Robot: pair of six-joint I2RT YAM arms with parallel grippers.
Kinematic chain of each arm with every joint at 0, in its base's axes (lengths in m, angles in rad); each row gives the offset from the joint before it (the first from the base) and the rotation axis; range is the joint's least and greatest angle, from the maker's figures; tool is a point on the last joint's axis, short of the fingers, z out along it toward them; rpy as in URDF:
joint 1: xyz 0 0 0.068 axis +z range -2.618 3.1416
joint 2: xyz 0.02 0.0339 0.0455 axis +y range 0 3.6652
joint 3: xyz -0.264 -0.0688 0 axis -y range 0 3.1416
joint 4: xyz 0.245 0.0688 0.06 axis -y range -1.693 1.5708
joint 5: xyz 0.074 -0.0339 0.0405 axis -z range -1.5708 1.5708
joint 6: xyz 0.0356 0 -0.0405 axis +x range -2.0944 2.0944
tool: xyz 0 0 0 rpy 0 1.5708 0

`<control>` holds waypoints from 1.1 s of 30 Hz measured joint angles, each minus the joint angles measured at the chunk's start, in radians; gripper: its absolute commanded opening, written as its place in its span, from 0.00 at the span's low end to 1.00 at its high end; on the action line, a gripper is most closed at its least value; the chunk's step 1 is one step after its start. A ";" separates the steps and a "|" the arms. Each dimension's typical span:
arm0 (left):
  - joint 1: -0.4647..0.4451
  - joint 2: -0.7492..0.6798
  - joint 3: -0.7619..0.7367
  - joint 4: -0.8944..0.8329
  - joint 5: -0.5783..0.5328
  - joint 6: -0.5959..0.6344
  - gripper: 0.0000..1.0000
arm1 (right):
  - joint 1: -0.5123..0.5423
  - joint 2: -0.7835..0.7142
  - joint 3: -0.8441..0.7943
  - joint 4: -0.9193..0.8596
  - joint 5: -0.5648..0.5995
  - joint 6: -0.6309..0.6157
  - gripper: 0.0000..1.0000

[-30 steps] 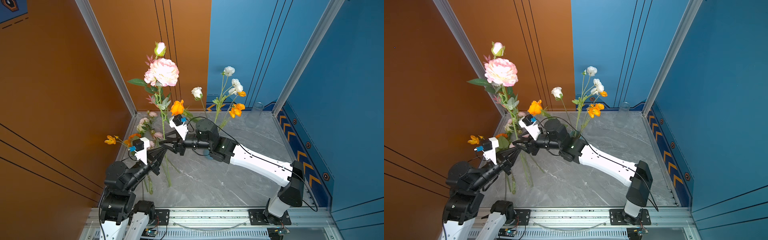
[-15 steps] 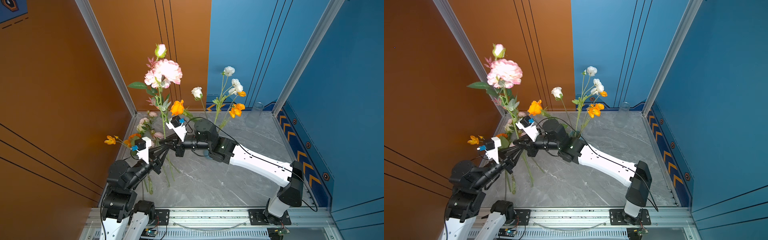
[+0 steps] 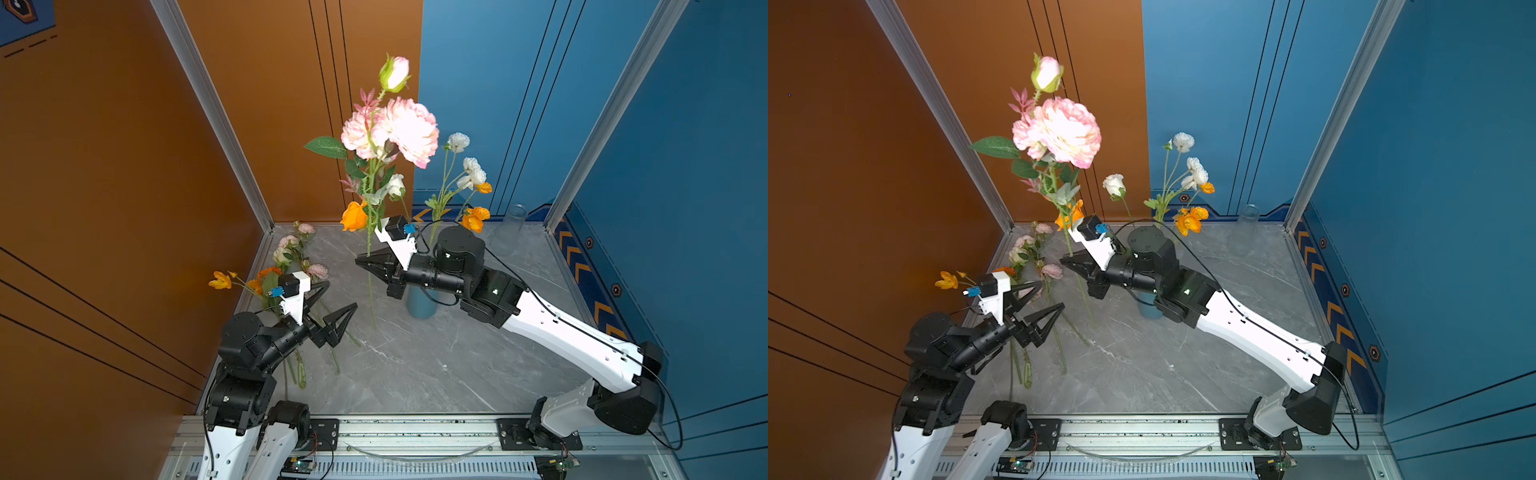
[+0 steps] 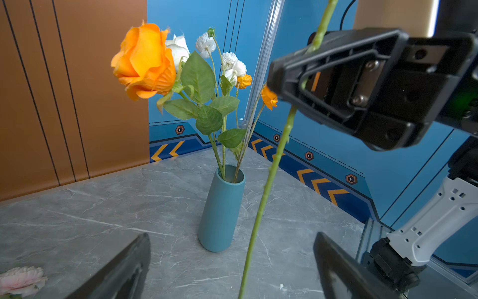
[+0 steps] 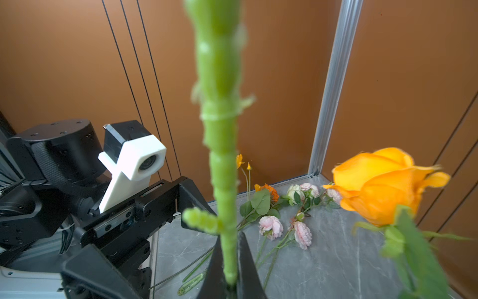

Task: Arrange the flowers into the vase
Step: 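Close the right gripper on the pink peony stem and open the left gripper, then lower the pink peony stem into the teal vase with the right gripper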

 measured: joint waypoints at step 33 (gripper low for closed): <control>-0.330 0.312 0.004 0.102 0.056 0.189 0.98 | -0.311 -0.231 -0.222 0.132 0.291 -0.165 0.00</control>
